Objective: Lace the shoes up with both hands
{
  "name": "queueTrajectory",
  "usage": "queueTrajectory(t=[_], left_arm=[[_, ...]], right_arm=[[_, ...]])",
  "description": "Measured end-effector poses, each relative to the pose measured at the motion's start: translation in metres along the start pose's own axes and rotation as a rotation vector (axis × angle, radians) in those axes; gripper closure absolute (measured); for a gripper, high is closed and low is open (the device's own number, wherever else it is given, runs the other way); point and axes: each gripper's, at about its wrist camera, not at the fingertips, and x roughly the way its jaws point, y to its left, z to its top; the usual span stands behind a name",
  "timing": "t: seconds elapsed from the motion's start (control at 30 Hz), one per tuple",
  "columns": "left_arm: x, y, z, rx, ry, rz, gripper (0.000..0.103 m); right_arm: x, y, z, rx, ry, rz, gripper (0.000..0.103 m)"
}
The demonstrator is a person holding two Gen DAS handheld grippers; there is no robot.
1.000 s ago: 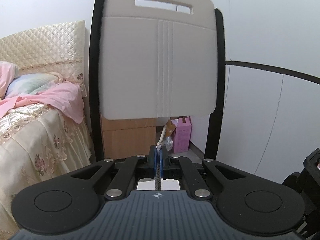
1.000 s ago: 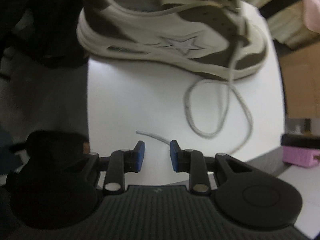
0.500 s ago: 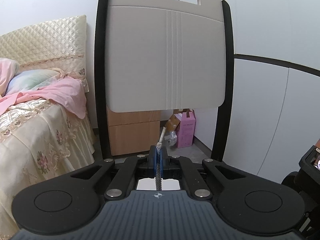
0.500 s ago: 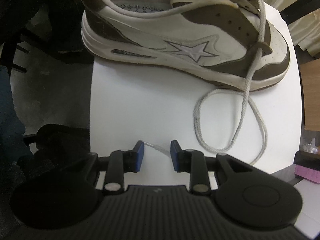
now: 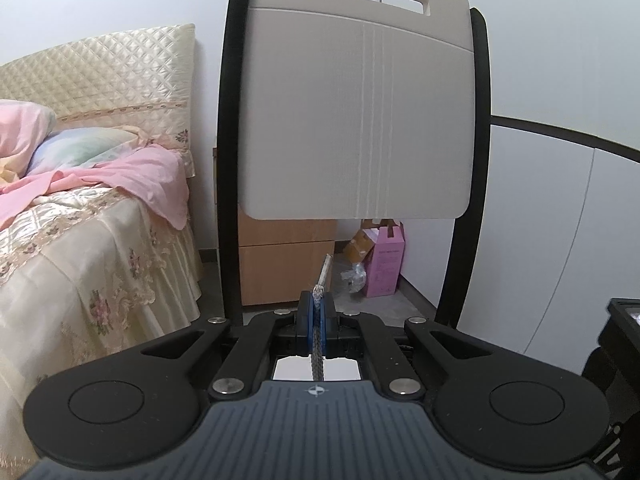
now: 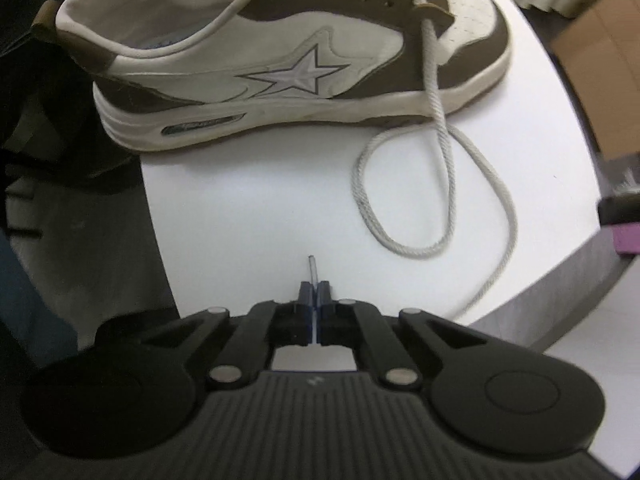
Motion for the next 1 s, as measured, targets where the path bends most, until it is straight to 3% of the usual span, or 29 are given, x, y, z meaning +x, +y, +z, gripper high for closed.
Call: queueTrajectory(t=[0.2,0.37,0.5,0.6,0.73,1.0], left_arm=[[-0.02,0.001,-0.005,-0.077,0.016,0.056,0.099],[-0.049,-0.003,0.014,-0.149,-0.003,0.052,0.099],[-0.072,-0.014,0.062,-0.114,-0.073,0.033,0.099],[-0.086,-0.021,0.111,-0.073,-0.15,0.01,0.099],[-0.096,-0.029,0.181,-0.056,-0.259,-0.027,0.099],[-0.109,-0.057,0.284,-0.023,-0.403,-0.093,0.099]], right_arm=[[-0.036,0.007,-0.002,0.142,-0.133,-0.118,0.101],[-0.083,0.016,-0.033,0.392,-0.401,-0.176,0.101],[-0.116,0.035,-0.059,0.616,-0.654,-0.166,0.101],[-0.158,0.035,-0.064,0.691,-0.826,-0.204,0.101],[-0.209,0.037,-0.057,0.702,-1.02,-0.328,0.101],[-0.287,0.033,-0.037,0.711,-1.284,-0.411,0.101]])
